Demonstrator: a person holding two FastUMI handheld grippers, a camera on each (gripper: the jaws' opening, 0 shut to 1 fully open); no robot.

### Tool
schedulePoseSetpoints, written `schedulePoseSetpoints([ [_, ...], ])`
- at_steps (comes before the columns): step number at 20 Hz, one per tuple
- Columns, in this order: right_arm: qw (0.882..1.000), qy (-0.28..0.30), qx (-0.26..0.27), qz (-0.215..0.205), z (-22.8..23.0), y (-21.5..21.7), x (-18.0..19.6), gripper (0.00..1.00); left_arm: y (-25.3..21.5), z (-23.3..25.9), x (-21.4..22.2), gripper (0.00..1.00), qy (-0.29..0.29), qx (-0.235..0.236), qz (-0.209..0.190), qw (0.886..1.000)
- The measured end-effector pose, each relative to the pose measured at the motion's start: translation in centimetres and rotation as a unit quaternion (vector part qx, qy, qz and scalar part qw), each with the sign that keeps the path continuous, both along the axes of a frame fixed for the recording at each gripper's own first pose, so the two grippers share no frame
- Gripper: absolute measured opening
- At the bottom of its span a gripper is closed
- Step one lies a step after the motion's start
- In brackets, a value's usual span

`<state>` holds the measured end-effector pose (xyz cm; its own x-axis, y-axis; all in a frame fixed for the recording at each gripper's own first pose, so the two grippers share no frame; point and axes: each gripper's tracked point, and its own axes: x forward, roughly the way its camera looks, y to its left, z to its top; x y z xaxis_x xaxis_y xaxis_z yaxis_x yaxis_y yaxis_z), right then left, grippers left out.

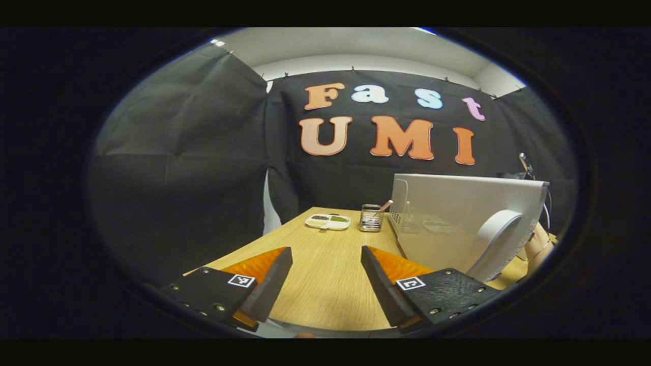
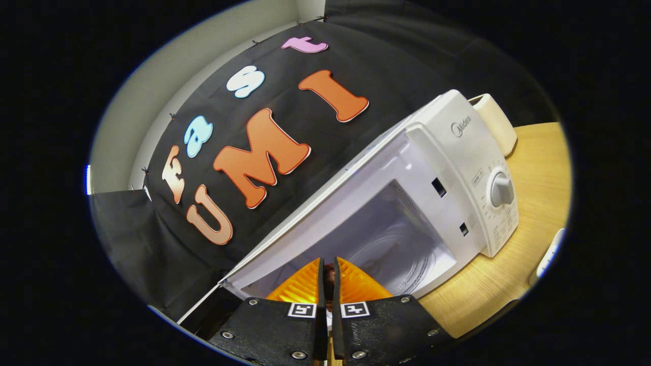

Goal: Open the microwave oven with the left hand, put the food in, and close the microwave oven.

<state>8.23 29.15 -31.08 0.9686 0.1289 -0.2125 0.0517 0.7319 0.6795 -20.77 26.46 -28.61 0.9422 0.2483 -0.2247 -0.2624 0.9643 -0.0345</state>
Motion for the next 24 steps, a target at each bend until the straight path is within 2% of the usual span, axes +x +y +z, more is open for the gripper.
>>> schedulePoseSetpoints([
  [3, 1.000, 0.000, 0.006, -0.019, -0.9, 0.2, 1.6, 0.04, 0.4, -0.5, 0.2, 0.84, 0.003, -0.009, 0.008, 1.000],
  [9, 0.999, 0.012, -0.024, -0.032, -2.5, -0.9, 4.1, 0.05, 0.9, -0.7, 0.5, 0.84, 0.005, -0.010, 0.020, 1.000],
  [14, 0.994, 0.048, -0.083, -0.054, -4.6, -3.1, 4.7, 0.17, 0.4, -0.4, 0.7, 0.84, 0.005, -0.008, 0.017, 1.000],
  [16, 0.991, 0.062, -0.107, -0.047, -5.2, -3.5, 4.6, 0.30, 0.2, -0.2, 0.7, 0.84, 0.006, -0.005, 0.017, 1.000],
  [17, 0.991, 0.059, -0.117, -0.040, -5.0, -3.6, 4.5, 0.48, 0.1, 0.0, 0.7, 0.84, 0.006, -0.001, 0.017, 1.000],
  [19, 0.989, 0.052, -0.136, -0.033, -4.7, -3.8, 4.1, 0.67, -0.1, 0.4, 0.5, 0.84, 0.004, 0.005, 0.018, 1.000],
  [20, 0.987, 0.049, -0.148, -0.028, -4.5, -3.8, 3.9, 0.72, -0.2, 0.5, 0.5, 0.84, 0.003, 0.007, 0.018, 1.000],
  [21, 0.986, 0.045, -0.161, -0.022, -4.2, -3.8, 3.7, 0.85, -0.3, 0.8, 0.4, 0.84, 0.001, 0.008, 0.018, 1.000],
  [23, 0.979, 0.034, -0.202, -0.009, -3.2, -4.0, 2.7, 0.94, -0.5, 0.9, 0.4, 0.84, -0.001, 0.008, 0.019, 1.000],
  [24, 0.975, 0.031, -0.218, -0.006, -2.8, -4.2, 2.3, 0.94, -0.6, 0.8, 0.4, 0.84, -0.001, 0.007, 0.020, 1.000],
])
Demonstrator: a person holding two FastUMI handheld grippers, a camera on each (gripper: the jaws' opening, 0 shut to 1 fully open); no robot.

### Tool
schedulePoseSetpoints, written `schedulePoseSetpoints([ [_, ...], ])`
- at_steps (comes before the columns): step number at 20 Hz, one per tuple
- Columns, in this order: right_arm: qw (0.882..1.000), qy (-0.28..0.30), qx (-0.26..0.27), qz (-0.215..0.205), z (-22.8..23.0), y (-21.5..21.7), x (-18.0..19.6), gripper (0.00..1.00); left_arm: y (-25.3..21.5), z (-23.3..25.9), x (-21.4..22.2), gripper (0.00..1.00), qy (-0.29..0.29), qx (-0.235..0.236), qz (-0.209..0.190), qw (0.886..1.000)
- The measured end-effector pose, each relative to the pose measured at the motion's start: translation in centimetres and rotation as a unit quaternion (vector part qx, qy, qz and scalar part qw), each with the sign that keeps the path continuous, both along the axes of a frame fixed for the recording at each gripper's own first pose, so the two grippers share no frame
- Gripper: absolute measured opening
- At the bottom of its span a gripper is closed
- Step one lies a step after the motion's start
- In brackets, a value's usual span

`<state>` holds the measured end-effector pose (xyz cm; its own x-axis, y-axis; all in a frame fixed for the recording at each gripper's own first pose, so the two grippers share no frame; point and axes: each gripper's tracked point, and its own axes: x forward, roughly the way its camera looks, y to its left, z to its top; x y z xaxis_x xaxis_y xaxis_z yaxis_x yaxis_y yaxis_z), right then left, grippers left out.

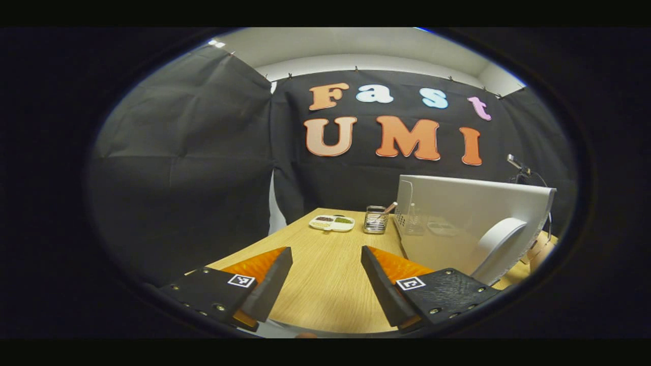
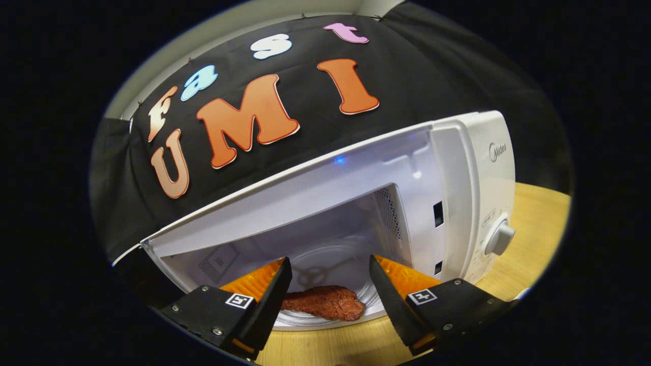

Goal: Open the microwave oven with the left hand, put the food in, and close the microwave oven.

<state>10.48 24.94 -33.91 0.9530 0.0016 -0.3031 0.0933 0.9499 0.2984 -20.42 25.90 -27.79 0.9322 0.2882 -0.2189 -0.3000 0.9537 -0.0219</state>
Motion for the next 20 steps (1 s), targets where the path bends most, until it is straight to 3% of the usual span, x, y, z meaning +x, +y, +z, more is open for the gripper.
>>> schedulePoseSetpoints([
  [9, 0.991, -0.026, -0.111, 0.074, 5.6, -2.3, -5.2, 0.95, -0.8, 0.6, -0.3, 0.84, -0.002, 0.008, -0.008, 1.000],
  [13, 0.987, -0.041, -0.110, 0.112, 9.1, -3.3, -7.4, 0.94, -1.5, 0.6, -0.3, 0.84, -0.002, 0.005, -0.016, 1.000],
  [20, 0.985, -0.067, -0.125, 0.096, 15.9, -9.1, -9.8, 0.95, -3.3, 0.4, 0.4, 0.84, 0.000, -0.005, -0.041, 0.999],
])
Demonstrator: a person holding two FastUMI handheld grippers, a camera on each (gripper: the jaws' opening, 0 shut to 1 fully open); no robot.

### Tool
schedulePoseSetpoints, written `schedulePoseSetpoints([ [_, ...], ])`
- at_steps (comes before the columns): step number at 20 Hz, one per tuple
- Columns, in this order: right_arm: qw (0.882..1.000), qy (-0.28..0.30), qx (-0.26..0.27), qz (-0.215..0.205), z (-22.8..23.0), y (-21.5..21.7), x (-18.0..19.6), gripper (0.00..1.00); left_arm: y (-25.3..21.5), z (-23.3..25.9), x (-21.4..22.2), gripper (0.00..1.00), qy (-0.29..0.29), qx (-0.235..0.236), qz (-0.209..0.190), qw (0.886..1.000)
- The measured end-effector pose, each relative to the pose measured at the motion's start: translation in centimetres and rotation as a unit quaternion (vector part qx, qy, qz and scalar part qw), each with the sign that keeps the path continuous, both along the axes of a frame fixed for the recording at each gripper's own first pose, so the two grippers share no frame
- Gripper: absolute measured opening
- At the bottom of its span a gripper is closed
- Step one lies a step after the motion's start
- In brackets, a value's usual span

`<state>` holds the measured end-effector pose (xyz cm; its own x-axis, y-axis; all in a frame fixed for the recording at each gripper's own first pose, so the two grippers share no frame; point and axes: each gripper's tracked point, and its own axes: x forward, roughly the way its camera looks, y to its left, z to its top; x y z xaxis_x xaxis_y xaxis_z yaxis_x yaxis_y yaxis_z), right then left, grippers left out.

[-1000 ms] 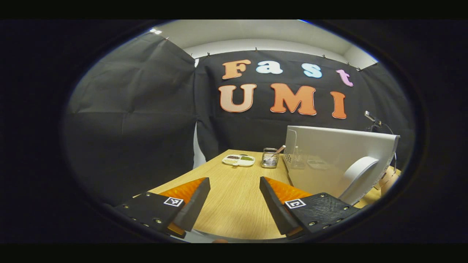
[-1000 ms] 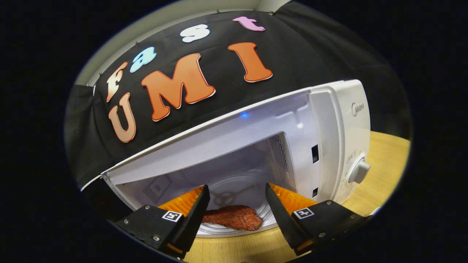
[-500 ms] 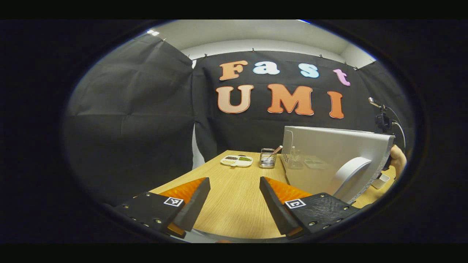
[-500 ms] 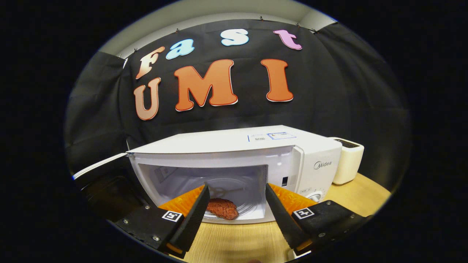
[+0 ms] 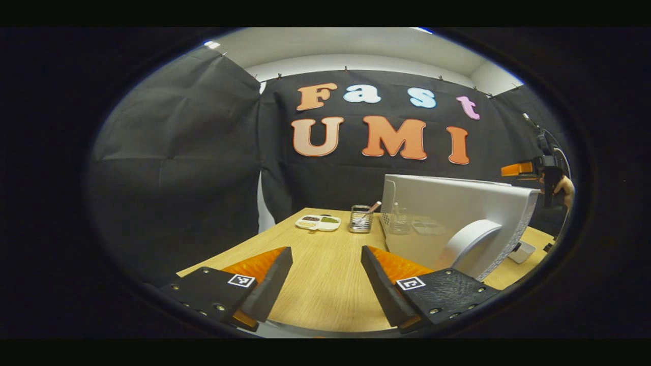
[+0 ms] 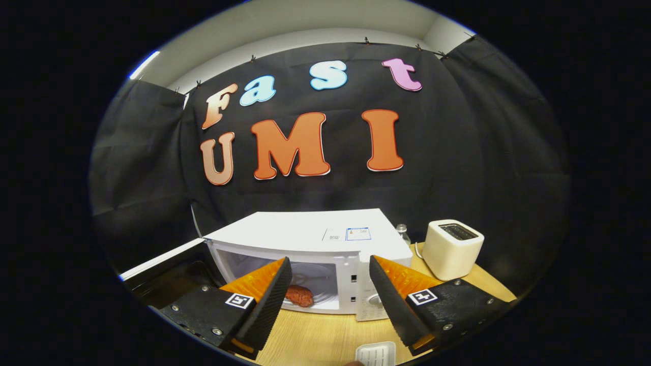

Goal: Open the microwave oven with the left hand, put the food in, and close the microwave oven.

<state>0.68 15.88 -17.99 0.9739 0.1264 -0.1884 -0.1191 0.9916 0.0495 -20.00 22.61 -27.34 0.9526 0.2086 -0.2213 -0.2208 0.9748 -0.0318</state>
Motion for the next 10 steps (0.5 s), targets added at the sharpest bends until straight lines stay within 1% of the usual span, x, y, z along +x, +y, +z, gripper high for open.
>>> schedulePoseSetpoints([
  [2, 1.000, -0.010, -0.008, -0.003, 1.5, -1.7, -0.7, 0.94, -1.3, 0.0, 0.2, 0.84, -0.004, -0.009, -0.016, 1.000],
  [3, 1.000, -0.011, -0.008, -0.003, 2.1, -2.2, -1.0, 0.94, -1.4, 0.1, 0.2, 0.84, -0.006, -0.005, -0.016, 1.000],
  [7, 0.999, -0.017, -0.031, -0.022, 3.0, -5.6, -1.8, 0.95, -4.2, 0.0, 0.9, 0.84, -0.006, -0.023, -0.059, 0.998],
  [10, 0.999, -0.015, -0.034, -0.024, 2.9, -6.9, -2.3, 0.94, -7.7, -0.2, 2.0, 0.36, -0.004, -0.027, -0.101, 0.994],
])
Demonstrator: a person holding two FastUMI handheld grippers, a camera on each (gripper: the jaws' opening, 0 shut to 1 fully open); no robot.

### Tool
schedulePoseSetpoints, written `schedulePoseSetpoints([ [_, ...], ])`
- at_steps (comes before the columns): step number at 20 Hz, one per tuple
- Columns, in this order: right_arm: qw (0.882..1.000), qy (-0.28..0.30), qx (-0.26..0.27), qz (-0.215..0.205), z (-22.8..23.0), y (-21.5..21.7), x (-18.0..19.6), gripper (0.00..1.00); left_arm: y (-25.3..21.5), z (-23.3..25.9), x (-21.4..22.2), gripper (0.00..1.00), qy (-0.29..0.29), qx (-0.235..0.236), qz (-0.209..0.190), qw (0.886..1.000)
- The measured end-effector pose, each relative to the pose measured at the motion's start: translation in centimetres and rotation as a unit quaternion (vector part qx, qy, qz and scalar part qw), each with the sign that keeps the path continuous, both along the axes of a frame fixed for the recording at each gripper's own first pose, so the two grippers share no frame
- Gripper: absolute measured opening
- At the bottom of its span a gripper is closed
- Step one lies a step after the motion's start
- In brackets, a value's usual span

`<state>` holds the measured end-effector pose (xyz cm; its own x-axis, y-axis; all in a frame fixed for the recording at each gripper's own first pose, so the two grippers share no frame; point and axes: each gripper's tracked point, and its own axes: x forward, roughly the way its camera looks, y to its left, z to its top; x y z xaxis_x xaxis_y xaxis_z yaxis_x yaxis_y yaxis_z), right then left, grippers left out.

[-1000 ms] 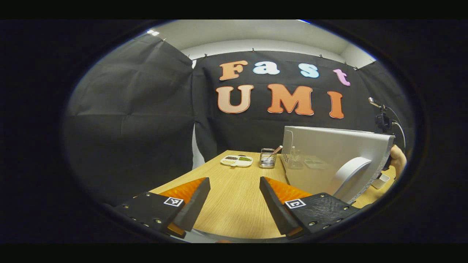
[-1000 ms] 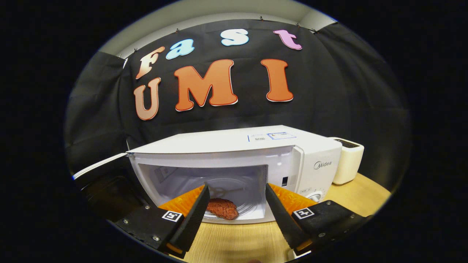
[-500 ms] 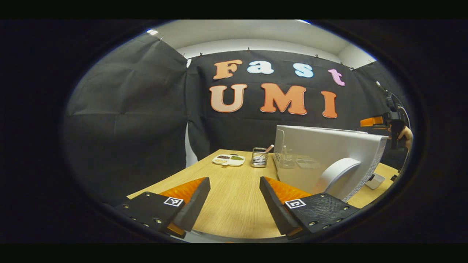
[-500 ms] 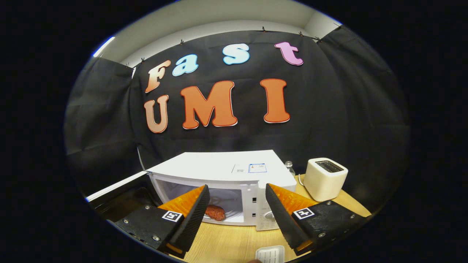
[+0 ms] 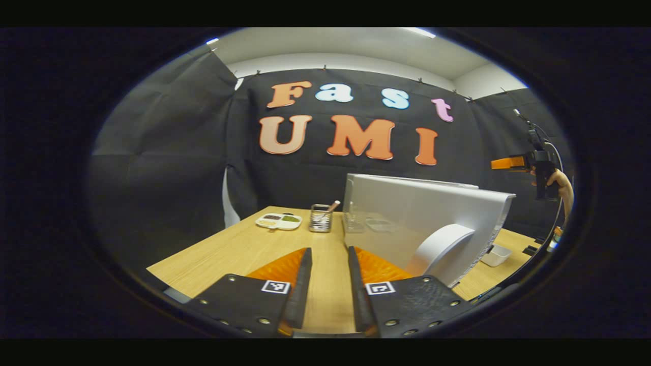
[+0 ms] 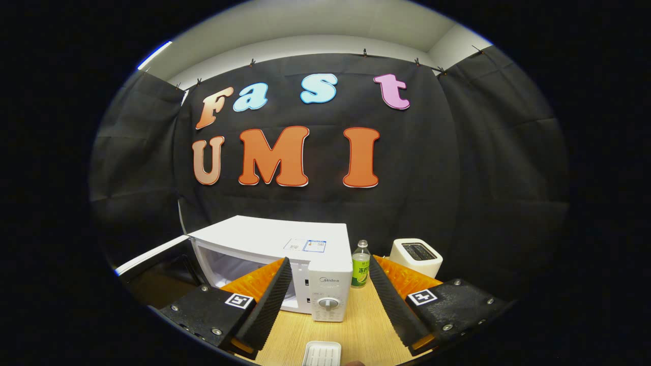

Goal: Open the microwave oven with the left hand, put the food in, and close the microwave oven.

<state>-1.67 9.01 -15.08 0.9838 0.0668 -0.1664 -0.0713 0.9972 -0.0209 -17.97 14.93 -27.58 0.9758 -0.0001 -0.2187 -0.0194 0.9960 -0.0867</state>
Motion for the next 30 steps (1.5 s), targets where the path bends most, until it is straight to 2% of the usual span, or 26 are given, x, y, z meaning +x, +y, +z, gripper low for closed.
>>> schedulePoseSetpoints([
  [2, 1.000, 0.003, 0.005, -0.001, -0.3, -0.8, -0.3, 0.94, -1.9, -0.3, 0.9, 0.10, 0.002, 0.006, -0.021, 1.000],
  [4, 1.000, 0.004, 0.006, -0.005, -0.4, -1.7, -0.3, 0.94, -3.6, -0.5, 1.6, 0.02, 0.006, 0.006, -0.035, 0.999],
  [7, 1.000, 0.001, 0.012, -0.017, 0.1, -3.6, -0.6, 0.94, -6.1, -0.1, 2.7, 0.01, -0.002, -0.014, -0.057, 0.998],
  [16, 0.999, -0.003, 0.007, -0.049, 0.7, -8.5, -1.8, 0.94, -13.7, 0.2, 6.0, 0.01, -0.011, -0.005, -0.124, 0.992],
  [18, 0.999, -0.001, 0.007, -0.053, 0.6, -9.3, -2.1, 0.94, -14.6, 0.2, 7.1, 0.01, -0.013, 0.003, -0.123, 0.992],
  [22, 0.998, -0.001, 0.011, -0.063, 0.6, -10.8, -2.5, 0.94, -16.7, 0.1, 10.0, 0.01, -0.019, -0.016, -0.125, 0.992],
  [27, 0.997, -0.001, 0.009, -0.073, 0.4, -12.4, -2.9, 0.94, -19.3, -0.5, 14.0, 0.02, -0.026, -0.006, -0.121, 0.992],
  [30, 0.997, 0.003, 0.000, -0.079, 0.2, -13.4, -3.1, 0.94, -20.6, -1.1, 16.8, 0.01, -0.025, -0.009, -0.110, 0.994],
])
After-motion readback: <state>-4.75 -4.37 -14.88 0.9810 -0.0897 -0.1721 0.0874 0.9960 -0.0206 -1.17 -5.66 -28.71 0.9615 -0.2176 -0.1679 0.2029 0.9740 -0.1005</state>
